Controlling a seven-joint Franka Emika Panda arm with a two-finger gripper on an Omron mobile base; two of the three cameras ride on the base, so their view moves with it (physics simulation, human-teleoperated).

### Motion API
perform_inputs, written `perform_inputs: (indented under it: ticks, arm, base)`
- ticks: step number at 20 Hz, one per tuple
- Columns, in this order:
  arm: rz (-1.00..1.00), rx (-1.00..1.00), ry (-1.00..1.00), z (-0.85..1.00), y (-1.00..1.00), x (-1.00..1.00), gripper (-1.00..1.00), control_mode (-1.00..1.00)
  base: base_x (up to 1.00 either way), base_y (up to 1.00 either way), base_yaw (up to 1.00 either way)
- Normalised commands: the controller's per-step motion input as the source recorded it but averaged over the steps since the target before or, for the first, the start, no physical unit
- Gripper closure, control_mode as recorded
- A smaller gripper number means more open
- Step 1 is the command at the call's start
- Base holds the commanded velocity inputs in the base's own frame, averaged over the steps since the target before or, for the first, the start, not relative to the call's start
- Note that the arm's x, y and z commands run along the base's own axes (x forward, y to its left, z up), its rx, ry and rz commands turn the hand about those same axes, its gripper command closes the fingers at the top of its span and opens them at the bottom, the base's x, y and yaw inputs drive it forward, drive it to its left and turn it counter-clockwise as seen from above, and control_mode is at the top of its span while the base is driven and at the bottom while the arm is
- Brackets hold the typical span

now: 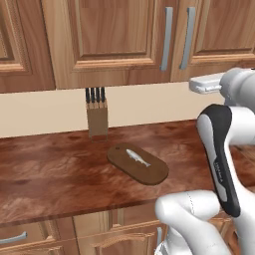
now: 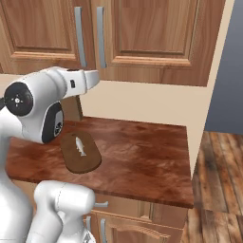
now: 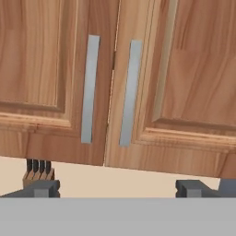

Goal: Open the cabinet, retrieve the rolling pin, and place it next to the meat on the cutting board to prepare for tenderizing.

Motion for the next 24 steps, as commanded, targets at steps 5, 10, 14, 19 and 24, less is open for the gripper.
perform_inputs:
  ticks: [5,10,14,19,24]
  arm:
    - [-0.05,0.0,-0.01,0.19,-0.17,0.32,-1.0,-1.0]
    - [-0.01,0.01,0.0,0.13,-0.25,0.61,-1.0,-1.0]
    - [0.0,0.04,0.04,0.03,-0.1,0.74,-1.0,-1.0]
    - [0.0,0.01,0.02,0.0,0.05,0.77,-1.0,-1.0]
    - [0.0,0.0,0.01,0.0,0.1,0.66,-1.0,-1.0]
  base:
    - [0.0,0.0,0.0]
    - [0.0,0.0,0.0]
    - [0.0,0.0,0.0]
    - [0.0,0.0,0.0]
    - [0.0,0.0,0.0]
